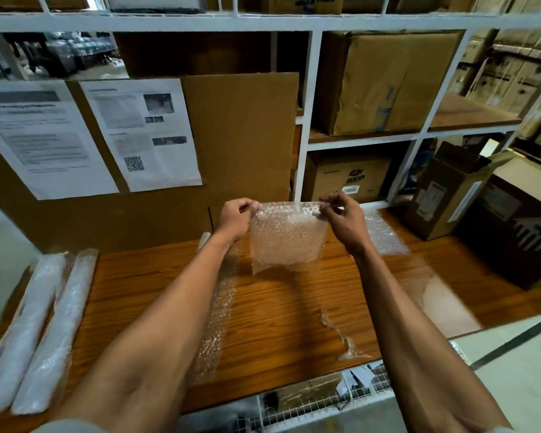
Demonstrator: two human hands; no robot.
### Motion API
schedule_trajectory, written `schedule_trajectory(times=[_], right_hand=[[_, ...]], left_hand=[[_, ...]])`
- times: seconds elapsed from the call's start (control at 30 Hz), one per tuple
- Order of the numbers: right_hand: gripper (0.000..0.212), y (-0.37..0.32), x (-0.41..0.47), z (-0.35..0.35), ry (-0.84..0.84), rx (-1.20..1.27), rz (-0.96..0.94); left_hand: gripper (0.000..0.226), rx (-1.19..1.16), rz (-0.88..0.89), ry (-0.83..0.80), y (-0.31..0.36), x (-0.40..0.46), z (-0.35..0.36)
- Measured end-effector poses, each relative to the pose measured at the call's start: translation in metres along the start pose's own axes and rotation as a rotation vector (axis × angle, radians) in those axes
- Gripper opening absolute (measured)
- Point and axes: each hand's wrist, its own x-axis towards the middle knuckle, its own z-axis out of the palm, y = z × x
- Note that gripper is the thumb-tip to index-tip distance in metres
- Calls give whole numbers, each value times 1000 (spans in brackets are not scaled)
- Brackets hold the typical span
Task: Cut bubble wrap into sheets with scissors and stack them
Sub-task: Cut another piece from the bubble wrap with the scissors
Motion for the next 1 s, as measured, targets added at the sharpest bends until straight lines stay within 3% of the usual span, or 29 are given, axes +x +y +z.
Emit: schedule_trajectory(times=[0.17, 0.3, 0.37, 0.47, 0.57, 0.67, 0.83, 1.0], right_hand=[[14, -3, 13, 4, 54, 36, 5], [13, 10, 19, 1, 101, 38, 13], [10, 20, 21, -3, 105, 9, 34], [30, 35, 28, -13, 83, -56, 101], [30, 41, 35, -23, 81, -35, 164], [27, 43, 42, -39, -1, 89, 227], [59, 59, 65, -78, -168, 113, 270], [68, 79, 101, -119, -246, 50, 274]], left_hand=[[14, -179, 64, -3, 3, 16, 5], [13, -200, 110, -95, -3, 27, 16], [23, -200, 89, -139, -7, 34, 27], [39, -168, 46, -172, -13, 45, 43], [40, -192, 17, -213, -12, 53, 55], [31, -235, -33, -295, -10, 58, 70], [57, -211, 0, -365, -1, 76, 109], [60, -163, -53, -334, 20, 96, 156]])
